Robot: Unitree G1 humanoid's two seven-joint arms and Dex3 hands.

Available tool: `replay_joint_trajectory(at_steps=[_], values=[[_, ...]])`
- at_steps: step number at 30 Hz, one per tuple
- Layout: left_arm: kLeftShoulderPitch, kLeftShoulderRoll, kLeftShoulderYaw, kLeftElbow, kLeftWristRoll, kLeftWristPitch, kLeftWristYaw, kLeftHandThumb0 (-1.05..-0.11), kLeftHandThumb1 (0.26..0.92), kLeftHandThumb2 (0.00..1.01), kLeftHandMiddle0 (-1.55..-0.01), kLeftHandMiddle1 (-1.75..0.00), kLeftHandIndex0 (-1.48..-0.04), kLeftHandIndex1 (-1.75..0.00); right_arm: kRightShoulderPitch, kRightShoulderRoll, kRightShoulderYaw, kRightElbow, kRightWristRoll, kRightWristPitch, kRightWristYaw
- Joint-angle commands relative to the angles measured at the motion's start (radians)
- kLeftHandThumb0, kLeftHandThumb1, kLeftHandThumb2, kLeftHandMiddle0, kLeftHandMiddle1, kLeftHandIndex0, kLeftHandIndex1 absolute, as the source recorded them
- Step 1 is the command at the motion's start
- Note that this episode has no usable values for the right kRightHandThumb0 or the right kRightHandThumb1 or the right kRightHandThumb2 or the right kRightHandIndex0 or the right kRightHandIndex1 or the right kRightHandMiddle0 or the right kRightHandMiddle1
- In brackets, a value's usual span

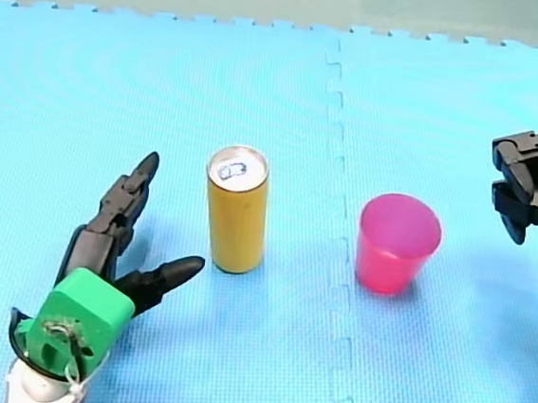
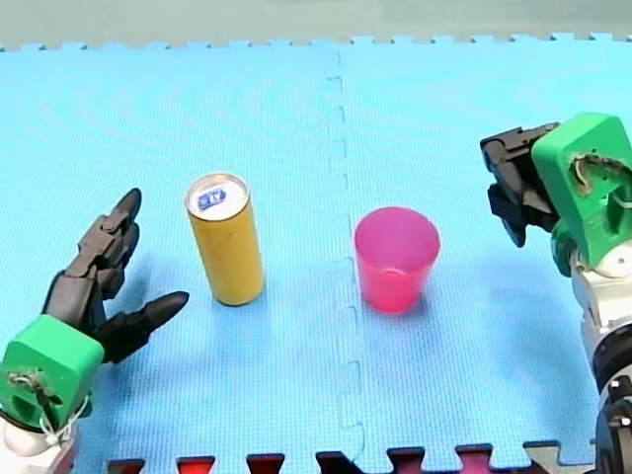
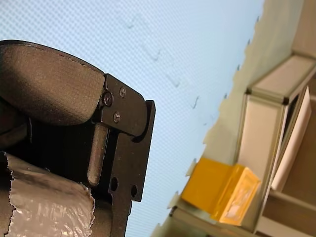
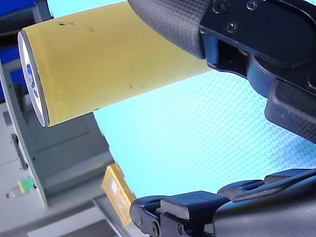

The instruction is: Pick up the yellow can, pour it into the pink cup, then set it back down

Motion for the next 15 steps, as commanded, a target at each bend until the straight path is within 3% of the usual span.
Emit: replay_joint_trajectory(at_steps=[1,15], values=[[-0.008,-0.003,-0.003,-0.006,0.004,0.008,0.008,-0.999,0.794,0.01,-0.24,-0.01,-0.24,0.0,-0.003,-0.005,0.001,-0.001,0.001,0.001,0.001],[-0.046,-0.01,-0.009,0.001,0.0,0.019,-0.008,-1.003,0.806,0.0,-0.29,-0.02,-0.27,-0.01,-0.001,-0.006,0.001,-0.001,0.0,0.0,-0.002]])
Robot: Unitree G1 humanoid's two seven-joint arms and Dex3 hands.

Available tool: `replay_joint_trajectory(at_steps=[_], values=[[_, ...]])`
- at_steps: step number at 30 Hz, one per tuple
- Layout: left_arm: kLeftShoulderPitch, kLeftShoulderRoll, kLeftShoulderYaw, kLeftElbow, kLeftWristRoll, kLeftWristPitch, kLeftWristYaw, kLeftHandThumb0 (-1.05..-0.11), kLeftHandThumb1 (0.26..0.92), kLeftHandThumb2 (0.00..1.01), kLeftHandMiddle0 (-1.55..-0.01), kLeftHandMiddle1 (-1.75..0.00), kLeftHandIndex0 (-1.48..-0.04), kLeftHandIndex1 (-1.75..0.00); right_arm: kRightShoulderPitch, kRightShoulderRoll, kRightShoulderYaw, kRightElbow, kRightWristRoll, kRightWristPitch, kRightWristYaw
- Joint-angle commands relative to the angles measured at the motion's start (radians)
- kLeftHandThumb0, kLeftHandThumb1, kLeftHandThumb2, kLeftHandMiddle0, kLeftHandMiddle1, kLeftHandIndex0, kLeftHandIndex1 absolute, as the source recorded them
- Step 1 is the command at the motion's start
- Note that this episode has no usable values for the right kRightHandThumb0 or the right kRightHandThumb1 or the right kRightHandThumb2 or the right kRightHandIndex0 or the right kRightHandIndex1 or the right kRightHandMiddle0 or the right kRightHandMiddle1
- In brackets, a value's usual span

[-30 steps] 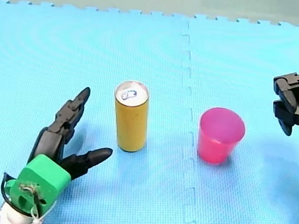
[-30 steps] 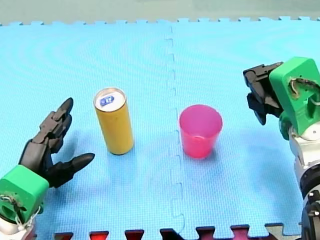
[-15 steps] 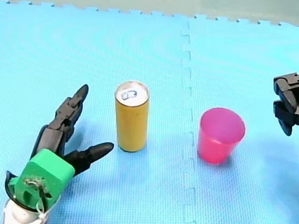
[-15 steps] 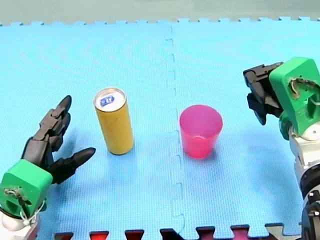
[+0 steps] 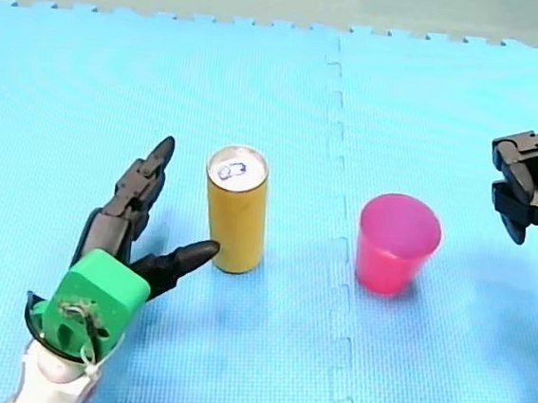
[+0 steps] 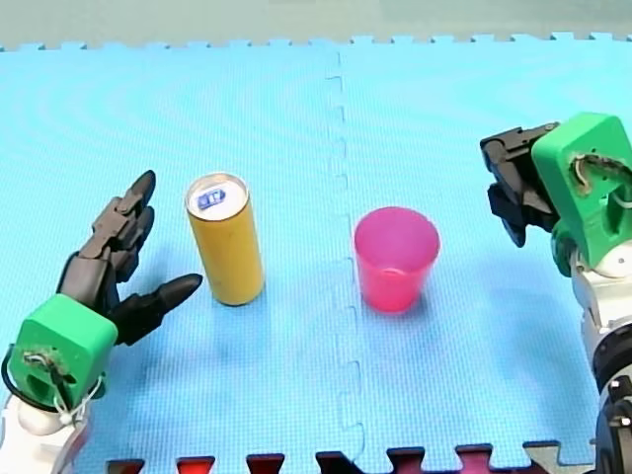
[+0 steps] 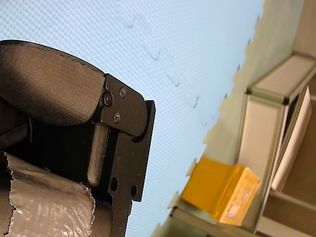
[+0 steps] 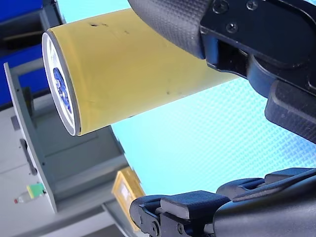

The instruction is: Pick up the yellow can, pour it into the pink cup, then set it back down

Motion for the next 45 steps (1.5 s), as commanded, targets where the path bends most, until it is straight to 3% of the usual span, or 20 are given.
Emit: replay_joint_trajectory(at_steps=[1,23,36,45], values=[[-0.016,0.001,0.0,0.012,0.0,0.002,0.003,-1.003,0.806,0.0,-0.3,-0.02,-0.28,-0.01,-0.001,-0.005,0.001,0.0,0.0,0.0,-0.002],[-0.06,-0.008,-0.007,0.027,0.005,0.052,0.016,-1.001,0.738,0.0,-0.36,-0.01,-0.31,0.0,-0.001,-0.005,-0.002,-0.001,0.004,0.0,0.006],[-0.069,-0.02,0.016,0.051,-0.043,0.031,-0.034,-0.916,0.659,0.0,-0.31,0.0,-0.29,0.0,-0.003,-0.003,0.0,-0.001,0.002,0.003,0.004],[-0.08,-0.021,0.02,0.08,-0.05,0.005,-0.06,-0.876,0.64,0.0,-0.28,0.0,-0.28,0.0,-0.004,-0.003,0.003,-0.001,0.0,0.004,0.005]])
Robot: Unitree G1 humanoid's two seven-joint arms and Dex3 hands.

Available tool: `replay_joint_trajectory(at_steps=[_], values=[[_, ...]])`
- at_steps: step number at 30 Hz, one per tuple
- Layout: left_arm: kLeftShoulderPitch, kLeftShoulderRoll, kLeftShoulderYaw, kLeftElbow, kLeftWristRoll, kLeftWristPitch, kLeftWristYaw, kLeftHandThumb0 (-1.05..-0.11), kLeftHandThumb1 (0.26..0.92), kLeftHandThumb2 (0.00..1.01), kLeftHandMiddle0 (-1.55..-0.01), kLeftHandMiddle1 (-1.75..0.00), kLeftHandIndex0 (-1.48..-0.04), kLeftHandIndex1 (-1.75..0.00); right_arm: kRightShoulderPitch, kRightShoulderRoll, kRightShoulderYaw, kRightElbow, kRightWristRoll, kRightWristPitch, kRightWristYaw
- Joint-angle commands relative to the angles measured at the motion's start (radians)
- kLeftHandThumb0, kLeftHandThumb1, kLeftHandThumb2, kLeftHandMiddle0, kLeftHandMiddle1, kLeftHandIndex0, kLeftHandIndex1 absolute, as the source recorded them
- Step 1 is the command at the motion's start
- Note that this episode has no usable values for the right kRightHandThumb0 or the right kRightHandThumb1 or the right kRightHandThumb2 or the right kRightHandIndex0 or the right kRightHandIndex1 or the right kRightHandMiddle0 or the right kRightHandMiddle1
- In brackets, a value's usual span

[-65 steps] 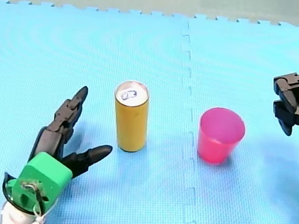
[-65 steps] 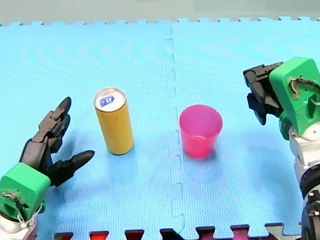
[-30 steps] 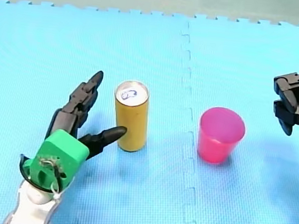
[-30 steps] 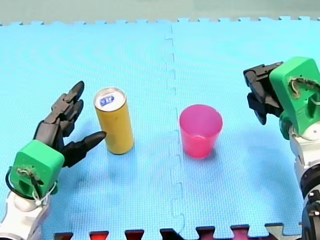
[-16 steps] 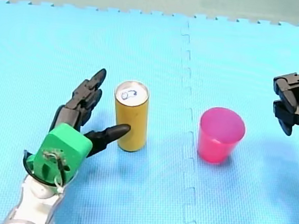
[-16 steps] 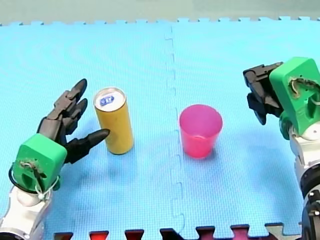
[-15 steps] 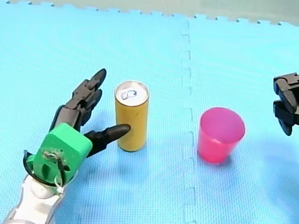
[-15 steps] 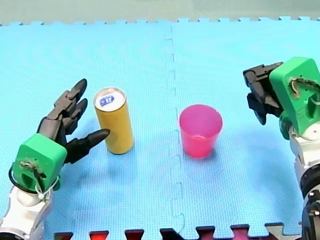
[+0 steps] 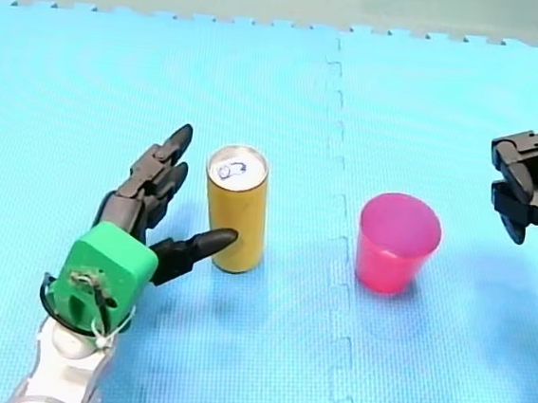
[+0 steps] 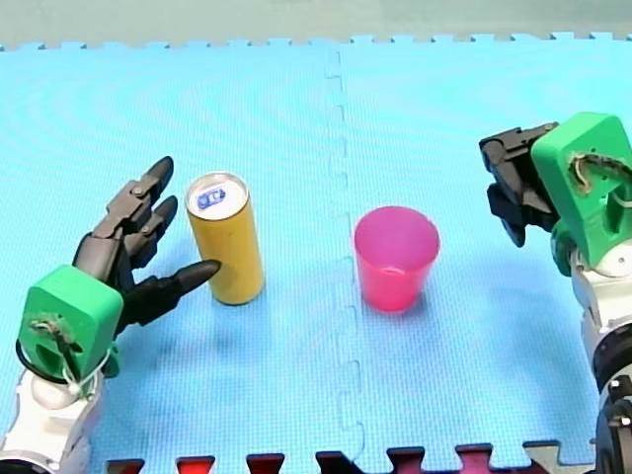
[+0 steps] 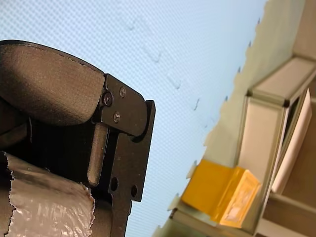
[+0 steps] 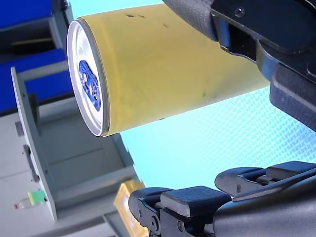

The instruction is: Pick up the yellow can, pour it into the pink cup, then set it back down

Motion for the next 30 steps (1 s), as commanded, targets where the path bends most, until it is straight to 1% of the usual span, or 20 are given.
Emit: replay_joint_trajectory(at_steps=[1,7,13,20,22,26,30], values=[[-0.01,0.006,-0.001,0.01,0.001,-0.007,-0.007,-0.873,0.639,0.0,-0.27,0.0,-0.27,0.0,-0.004,-0.003,0.001,-0.001,0.0,0.003,-0.002],[-0.028,0.01,-0.017,0.034,0.03,0.009,0.002,-0.869,0.64,0.0,-0.26,0.0,-0.26,0.0,-0.004,-0.001,0.002,-0.001,0.001,0.005,-0.001],[-0.039,0.021,-0.043,0.043,0.079,0.027,0.04,-0.923,0.674,0.01,-0.28,-0.01,-0.26,0.0,-0.003,-0.002,0.002,-0.001,0.001,0.003,0.001],[-0.045,0.025,-0.064,0.042,0.109,0.034,0.061,-0.93,0.677,0.0,-0.31,-0.02,-0.28,-0.01,-0.001,0.0,0.001,-0.002,0.002,0.001,-0.003],[-0.051,0.023,-0.073,0.045,0.117,0.038,0.061,-0.927,0.677,0.0,-0.32,-0.02,-0.29,-0.01,-0.001,0.001,0.0,-0.002,0.004,0.001,-0.003],[-0.075,0.008,-0.091,0.067,0.134,0.047,0.064,-0.921,0.679,0.0,-0.33,-0.02,-0.29,-0.01,-0.003,0.002,-0.002,-0.003,0.006,0.002,0.0],[-0.086,0.0,-0.095,0.08,0.135,0.048,0.067,-0.893,0.667,0.0,-0.34,-0.02,-0.29,0.0,-0.003,0.003,-0.004,-0.003,0.009,0.001,0.001]])
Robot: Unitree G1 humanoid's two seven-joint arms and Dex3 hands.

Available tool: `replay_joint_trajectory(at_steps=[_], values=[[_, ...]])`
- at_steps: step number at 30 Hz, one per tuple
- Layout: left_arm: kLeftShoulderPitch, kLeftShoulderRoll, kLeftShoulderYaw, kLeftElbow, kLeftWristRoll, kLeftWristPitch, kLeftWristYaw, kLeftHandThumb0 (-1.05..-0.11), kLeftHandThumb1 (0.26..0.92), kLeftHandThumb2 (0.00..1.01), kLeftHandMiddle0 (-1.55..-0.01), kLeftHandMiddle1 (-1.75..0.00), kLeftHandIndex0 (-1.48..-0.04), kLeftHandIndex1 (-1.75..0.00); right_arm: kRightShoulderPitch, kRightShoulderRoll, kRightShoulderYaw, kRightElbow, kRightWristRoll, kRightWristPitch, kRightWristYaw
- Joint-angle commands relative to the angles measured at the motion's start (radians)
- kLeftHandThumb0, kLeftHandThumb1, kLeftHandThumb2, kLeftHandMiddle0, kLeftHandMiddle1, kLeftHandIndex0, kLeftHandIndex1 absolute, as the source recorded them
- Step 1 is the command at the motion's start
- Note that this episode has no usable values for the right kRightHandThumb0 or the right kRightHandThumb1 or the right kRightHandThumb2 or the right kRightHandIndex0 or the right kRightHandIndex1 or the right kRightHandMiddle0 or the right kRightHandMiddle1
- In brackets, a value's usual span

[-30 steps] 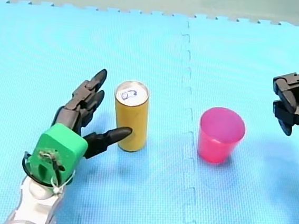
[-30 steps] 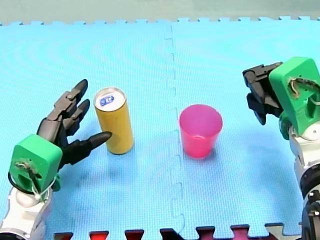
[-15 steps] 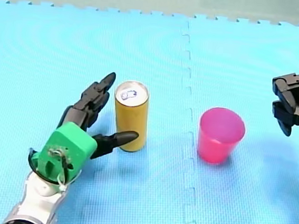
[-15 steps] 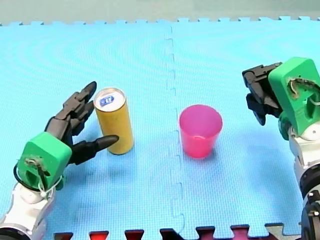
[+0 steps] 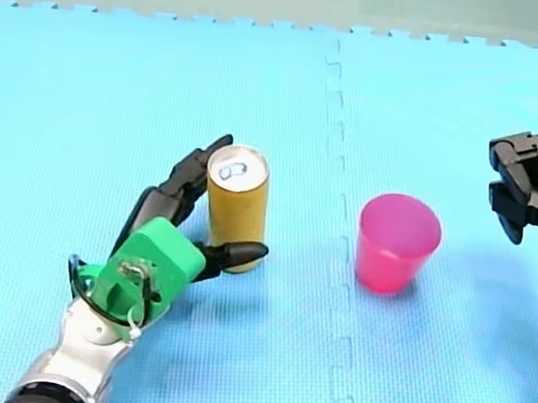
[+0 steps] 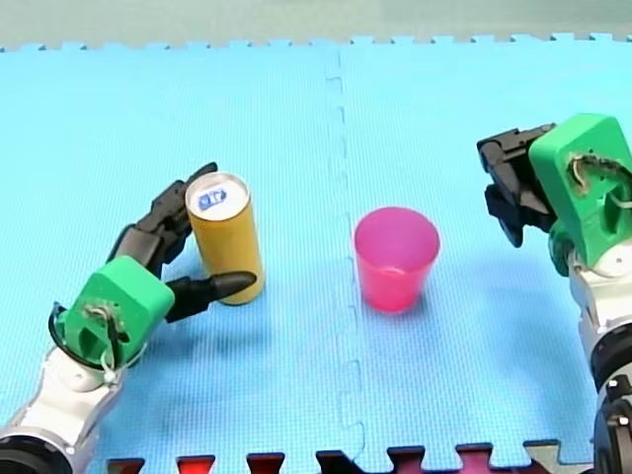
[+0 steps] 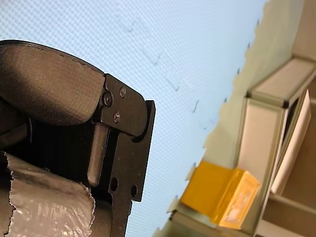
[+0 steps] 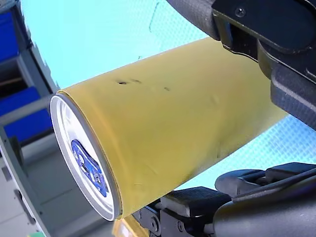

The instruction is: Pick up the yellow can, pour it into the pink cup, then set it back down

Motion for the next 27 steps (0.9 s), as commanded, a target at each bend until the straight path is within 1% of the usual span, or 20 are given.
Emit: replay_joint_trajectory(at_steps=[1,6,12,23,27], values=[[-0.009,-0.003,-0.002,0.008,-0.002,0.003,0.001,-0.885,0.664,0.0,-0.34,-0.02,-0.29,0.0,-0.003,-0.001,-0.003,-0.002,0.005,-0.001,0.001],[-0.014,-0.01,0.007,0.014,-0.02,-0.002,-0.015,-0.863,0.655,0.0,-0.35,-0.02,-0.29,0.0,-0.003,-0.004,-0.004,-0.002,0.008,-0.004,0.008],[-0.015,-0.017,0.027,0.023,-0.063,-0.009,-0.07,-0.821,0.633,0.0,-0.35,-0.01,-0.29,0.0,-0.002,-0.007,-0.004,-0.002,0.009,-0.004,0.015],[-0.017,-0.027,0.046,0.03,-0.099,-0.008,-0.121,-0.768,0.622,0.0,-0.35,0.0,-0.29,0.0,0.001,-0.011,-0.003,-0.002,0.008,-0.006,0.015],[-0.01,-0.028,0.068,0.025,-0.131,-0.016,-0.154,-0.752,0.62,0.0,-0.35,0.0,-0.29,0.0,0.0,-0.012,-0.003,-0.002,0.008,-0.004,0.014]])
